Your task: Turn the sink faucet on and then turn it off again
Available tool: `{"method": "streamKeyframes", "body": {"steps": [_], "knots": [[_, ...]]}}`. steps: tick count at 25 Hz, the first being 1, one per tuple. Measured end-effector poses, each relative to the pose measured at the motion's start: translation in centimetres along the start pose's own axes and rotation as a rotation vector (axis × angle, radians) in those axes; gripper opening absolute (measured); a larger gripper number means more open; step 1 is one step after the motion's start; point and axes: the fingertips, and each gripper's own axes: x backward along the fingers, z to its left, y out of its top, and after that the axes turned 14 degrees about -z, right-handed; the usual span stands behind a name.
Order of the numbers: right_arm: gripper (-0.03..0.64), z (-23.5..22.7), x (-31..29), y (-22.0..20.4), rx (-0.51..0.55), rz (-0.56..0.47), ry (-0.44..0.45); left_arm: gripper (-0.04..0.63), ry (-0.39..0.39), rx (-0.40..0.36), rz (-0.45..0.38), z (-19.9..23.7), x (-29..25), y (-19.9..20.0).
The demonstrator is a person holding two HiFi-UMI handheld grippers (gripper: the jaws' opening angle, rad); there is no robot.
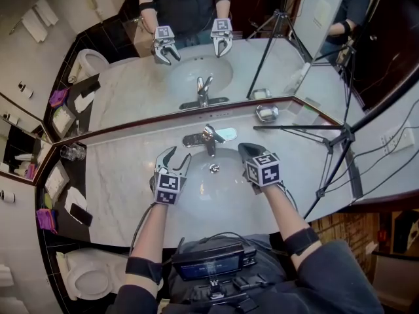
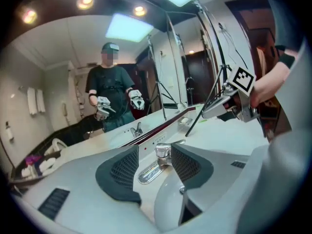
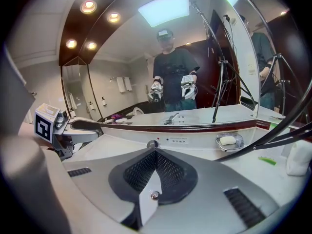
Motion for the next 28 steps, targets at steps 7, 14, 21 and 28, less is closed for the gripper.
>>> {"method": "streamKeyframes", "body": {"steps": [7,14,21,28], "knots": [[0.018,-0.9,-0.9,-0.3,-0.012,0.014,-0.007,0.256,-0.149,-0.336,0.072,-2.8,-4.7,-2.2],[0.018,-2.0,-1.2,0.1,-0.003,0.028,-0.025,0.268,-0.249,-0.463,0.085,-5.7,-10.4,-3.7],[0.019,-3.4,-1.0,0.0,-0.011,0.028,-0.051,0.270,-0.327,-0.537,0.109,-7.8,-13.9,-5.9],[0.020,-4.3,-0.5,-0.9,-0.021,0.044,-0.071,0.270,-0.355,-0.551,0.126,-8.6,-15.9,-7.2]]}}
